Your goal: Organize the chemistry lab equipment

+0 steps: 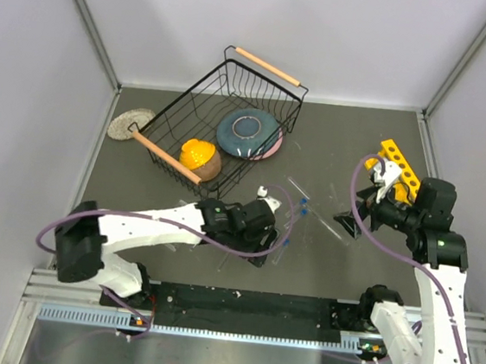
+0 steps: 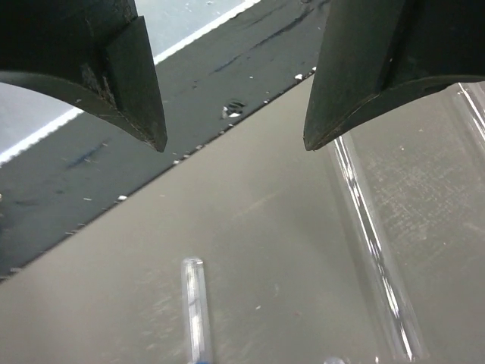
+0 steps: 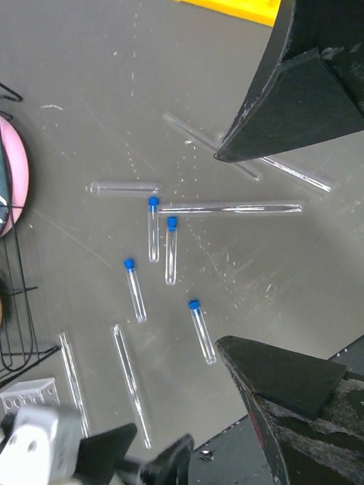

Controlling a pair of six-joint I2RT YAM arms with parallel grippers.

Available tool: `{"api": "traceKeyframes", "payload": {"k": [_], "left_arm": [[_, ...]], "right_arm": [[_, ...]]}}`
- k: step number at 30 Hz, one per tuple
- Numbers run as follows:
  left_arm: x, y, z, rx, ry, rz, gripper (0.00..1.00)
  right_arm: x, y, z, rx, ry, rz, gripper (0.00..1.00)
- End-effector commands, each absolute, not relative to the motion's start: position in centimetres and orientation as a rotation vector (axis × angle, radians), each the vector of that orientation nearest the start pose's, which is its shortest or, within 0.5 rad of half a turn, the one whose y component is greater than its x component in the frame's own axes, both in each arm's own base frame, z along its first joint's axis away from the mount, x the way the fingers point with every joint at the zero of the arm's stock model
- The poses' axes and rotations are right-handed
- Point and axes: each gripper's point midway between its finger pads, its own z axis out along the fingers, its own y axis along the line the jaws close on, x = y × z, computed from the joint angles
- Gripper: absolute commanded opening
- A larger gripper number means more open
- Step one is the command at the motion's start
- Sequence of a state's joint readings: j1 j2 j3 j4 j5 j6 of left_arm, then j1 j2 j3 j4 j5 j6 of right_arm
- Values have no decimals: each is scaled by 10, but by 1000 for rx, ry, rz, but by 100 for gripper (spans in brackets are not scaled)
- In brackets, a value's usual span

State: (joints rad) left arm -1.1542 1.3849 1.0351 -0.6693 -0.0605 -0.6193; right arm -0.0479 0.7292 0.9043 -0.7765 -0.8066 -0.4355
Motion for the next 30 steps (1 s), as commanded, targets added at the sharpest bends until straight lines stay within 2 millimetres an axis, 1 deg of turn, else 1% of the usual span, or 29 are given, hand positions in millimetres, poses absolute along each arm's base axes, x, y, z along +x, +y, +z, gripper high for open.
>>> {"api": "traceKeyframes", "payload": {"k": [1,2,3,4,6,8,9,11,13,15,20,23,27,30], "left_arm": [[130,-300,93,652,2665,-367,78],[136,-296,88,637,2662,-298,78],[137,-291,78,647,2686,-229,78],[142,-291,79,642,2675,-202,78],[145,-290,72,650,2675,-162,78],[148,-293,70,660,2667,-163,77],[149,-292,66,662,2675,-149,75],[151,-290,59,660,2685,-127,74],[154,-282,51,648,2702,-93,72],[159,-281,48,618,2705,-112,71],[165,-276,41,596,2713,-139,68],[163,-272,34,593,2737,-155,66],[159,-263,19,573,2770,-172,58],[158,-260,14,567,2778,-175,54]], "right_arm": [[202,113,239,-888,1795,609,99],[202,113,239,-887,1796,610,99],[201,113,238,-888,1794,611,99],[200,114,237,-888,1794,615,99],[199,115,235,-889,1795,622,99],[197,115,235,-890,1793,623,99],[197,115,232,-890,1797,628,99],[195,116,232,-891,1795,634,99],[194,117,230,-888,1799,647,99],[193,117,229,-884,1801,652,99],[191,118,226,-885,1804,668,99],[190,119,225,-885,1807,675,99],[191,119,225,-881,1809,676,99],[190,119,225,-881,1808,680,99]]}}
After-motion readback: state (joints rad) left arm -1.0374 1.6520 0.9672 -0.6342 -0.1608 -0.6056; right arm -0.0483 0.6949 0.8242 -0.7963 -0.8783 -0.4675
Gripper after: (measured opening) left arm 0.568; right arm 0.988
